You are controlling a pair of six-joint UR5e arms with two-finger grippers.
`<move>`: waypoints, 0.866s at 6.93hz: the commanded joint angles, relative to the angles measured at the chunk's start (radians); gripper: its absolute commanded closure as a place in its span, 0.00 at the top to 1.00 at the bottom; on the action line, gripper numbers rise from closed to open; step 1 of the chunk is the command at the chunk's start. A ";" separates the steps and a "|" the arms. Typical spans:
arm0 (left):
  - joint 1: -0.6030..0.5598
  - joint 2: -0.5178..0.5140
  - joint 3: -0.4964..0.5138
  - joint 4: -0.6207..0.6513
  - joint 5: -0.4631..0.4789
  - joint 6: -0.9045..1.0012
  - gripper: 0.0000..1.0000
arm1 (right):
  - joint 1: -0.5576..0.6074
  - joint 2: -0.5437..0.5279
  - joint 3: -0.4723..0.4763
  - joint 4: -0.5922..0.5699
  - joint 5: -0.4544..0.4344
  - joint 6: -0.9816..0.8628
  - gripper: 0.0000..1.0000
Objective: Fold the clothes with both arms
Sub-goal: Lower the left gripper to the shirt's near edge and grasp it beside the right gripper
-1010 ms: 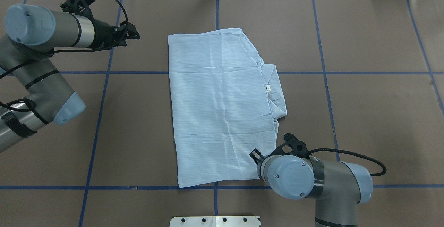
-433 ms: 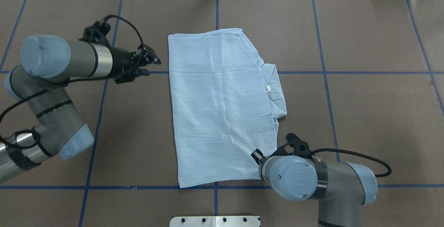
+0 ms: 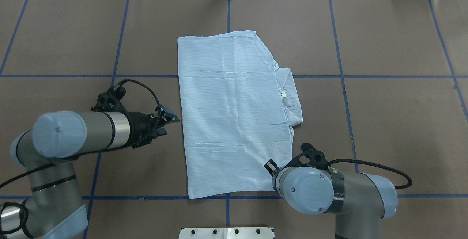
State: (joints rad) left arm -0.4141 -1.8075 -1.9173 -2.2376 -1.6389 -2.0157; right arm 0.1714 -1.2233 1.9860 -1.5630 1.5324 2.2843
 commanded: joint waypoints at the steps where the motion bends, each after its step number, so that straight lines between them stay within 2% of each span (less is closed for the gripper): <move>1: 0.117 0.011 -0.057 0.105 0.059 -0.084 0.61 | -0.009 0.010 0.010 -0.006 0.000 0.000 0.00; 2: 0.206 0.007 -0.057 0.148 0.129 -0.127 0.61 | -0.007 0.010 0.013 -0.009 0.002 0.000 0.00; 6: 0.314 -0.015 -0.022 0.171 0.137 -0.168 0.59 | -0.006 0.013 0.016 -0.009 0.002 0.000 0.00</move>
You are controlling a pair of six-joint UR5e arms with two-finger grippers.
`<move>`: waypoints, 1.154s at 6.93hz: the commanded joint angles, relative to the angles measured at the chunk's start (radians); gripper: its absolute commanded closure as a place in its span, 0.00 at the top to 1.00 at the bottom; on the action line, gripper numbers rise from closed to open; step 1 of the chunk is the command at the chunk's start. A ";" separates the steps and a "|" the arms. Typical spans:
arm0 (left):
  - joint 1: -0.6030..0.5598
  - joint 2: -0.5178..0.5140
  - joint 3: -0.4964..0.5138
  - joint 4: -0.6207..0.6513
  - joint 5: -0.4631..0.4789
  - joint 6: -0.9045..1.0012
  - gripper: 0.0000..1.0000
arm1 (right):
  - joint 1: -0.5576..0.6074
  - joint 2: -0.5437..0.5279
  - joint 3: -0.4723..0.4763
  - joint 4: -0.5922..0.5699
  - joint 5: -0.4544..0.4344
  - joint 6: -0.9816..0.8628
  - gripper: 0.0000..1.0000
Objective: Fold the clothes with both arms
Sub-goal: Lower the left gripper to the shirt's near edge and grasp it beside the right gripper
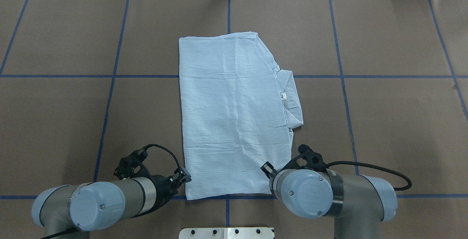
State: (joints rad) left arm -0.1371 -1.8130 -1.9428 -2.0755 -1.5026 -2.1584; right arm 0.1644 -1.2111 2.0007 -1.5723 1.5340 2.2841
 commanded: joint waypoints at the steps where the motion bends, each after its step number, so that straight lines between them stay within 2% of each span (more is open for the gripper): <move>1: 0.040 -0.026 0.008 0.023 0.001 -0.027 0.59 | 0.001 0.001 0.001 0.000 0.000 0.000 0.00; 3: 0.045 -0.054 0.031 0.041 0.001 -0.028 0.55 | 0.001 -0.001 0.001 0.000 0.000 0.000 0.00; 4: 0.048 -0.058 0.033 0.041 0.001 -0.029 0.49 | 0.001 -0.002 0.001 0.000 0.000 0.000 0.00; 5: 0.047 -0.060 0.034 0.043 0.001 -0.031 0.36 | 0.001 -0.002 0.001 0.000 0.000 0.000 0.00; 6: 0.044 -0.057 0.034 0.043 0.002 -0.044 0.00 | 0.001 -0.002 0.001 0.000 0.000 0.000 0.00; 8: 0.028 -0.055 0.012 0.043 0.002 -0.044 0.00 | 0.001 -0.001 0.003 0.000 0.000 0.000 0.00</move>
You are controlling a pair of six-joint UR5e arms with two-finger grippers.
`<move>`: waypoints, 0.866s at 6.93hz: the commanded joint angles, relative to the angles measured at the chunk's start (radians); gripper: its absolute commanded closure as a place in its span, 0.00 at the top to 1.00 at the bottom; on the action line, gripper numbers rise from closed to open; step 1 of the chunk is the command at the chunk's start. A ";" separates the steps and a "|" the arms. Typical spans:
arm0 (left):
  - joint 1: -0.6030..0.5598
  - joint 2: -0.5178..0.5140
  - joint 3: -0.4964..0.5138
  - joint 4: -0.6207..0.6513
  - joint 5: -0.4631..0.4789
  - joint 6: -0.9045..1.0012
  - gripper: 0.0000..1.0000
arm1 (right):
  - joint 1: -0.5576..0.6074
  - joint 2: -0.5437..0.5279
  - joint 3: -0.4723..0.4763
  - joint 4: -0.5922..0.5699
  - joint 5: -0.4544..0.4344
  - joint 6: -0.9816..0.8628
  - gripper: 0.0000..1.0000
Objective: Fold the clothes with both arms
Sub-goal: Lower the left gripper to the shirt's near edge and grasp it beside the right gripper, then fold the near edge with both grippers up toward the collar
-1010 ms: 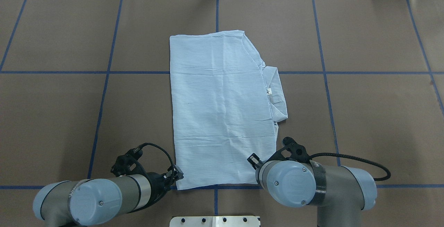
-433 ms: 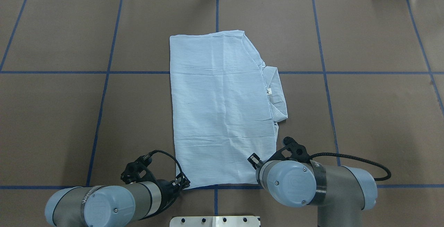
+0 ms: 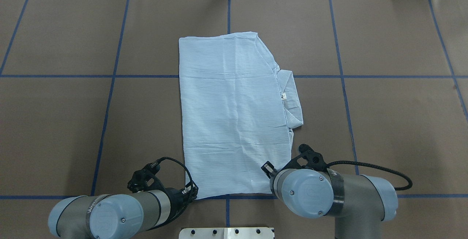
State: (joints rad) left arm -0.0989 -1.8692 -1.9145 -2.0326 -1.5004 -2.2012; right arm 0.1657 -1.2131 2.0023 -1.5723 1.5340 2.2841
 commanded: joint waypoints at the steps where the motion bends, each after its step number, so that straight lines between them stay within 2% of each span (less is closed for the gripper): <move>1: -0.015 0.008 -0.088 0.017 0.000 -0.002 0.00 | 0.003 -0.002 0.035 0.000 -0.002 0.002 0.00; 2: -0.024 0.002 -0.166 0.085 -0.001 -0.002 0.00 | 0.008 -0.008 0.076 -0.014 -0.008 0.002 0.00; 3: -0.059 0.010 -0.254 0.097 -0.009 0.000 0.00 | 0.024 0.001 0.099 -0.052 -0.018 0.000 0.00; 5: -0.178 -0.013 -0.287 0.100 -0.036 0.006 0.00 | 0.122 0.010 0.168 -0.061 -0.035 0.000 0.00; 6: -0.293 -0.037 -0.281 0.103 -0.125 0.023 0.00 | 0.197 0.062 0.164 -0.064 -0.023 -0.008 0.00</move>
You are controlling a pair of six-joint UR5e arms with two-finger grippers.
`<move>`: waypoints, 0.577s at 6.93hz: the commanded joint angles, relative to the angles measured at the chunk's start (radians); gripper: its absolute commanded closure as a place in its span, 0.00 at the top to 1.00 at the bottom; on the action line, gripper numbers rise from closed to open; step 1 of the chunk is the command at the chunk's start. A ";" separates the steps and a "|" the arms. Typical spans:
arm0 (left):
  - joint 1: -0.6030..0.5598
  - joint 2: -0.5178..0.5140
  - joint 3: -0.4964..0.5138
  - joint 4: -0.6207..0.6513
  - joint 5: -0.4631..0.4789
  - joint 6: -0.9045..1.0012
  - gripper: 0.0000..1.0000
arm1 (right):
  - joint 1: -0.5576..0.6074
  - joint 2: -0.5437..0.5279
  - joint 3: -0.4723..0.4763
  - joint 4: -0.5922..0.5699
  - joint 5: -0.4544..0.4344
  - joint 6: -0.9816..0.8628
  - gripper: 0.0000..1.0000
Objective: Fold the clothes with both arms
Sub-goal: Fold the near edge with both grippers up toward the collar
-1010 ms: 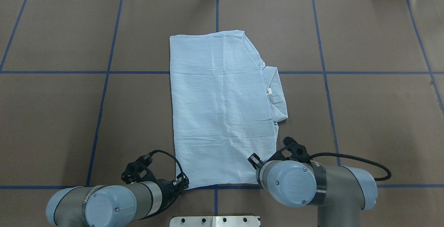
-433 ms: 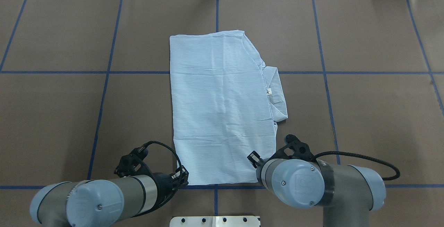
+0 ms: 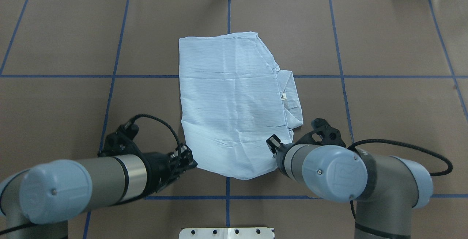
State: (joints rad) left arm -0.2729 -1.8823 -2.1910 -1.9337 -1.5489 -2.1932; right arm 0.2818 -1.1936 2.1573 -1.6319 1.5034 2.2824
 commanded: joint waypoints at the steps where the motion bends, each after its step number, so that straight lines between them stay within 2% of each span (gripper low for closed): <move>1: -0.212 -0.046 0.005 0.005 -0.164 0.039 0.00 | 0.133 0.081 0.001 -0.055 0.050 -0.021 0.00; 2: -0.301 -0.070 0.046 0.007 -0.209 0.074 0.00 | 0.205 0.141 -0.032 -0.086 0.110 -0.062 0.00; 4: -0.409 -0.142 0.207 -0.010 -0.235 0.144 0.00 | 0.330 0.292 -0.237 -0.079 0.162 -0.145 0.00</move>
State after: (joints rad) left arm -0.6209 -1.9849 -2.0758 -1.9328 -1.7692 -2.0854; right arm 0.5396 -0.9930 2.0346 -1.7089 1.6318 2.1889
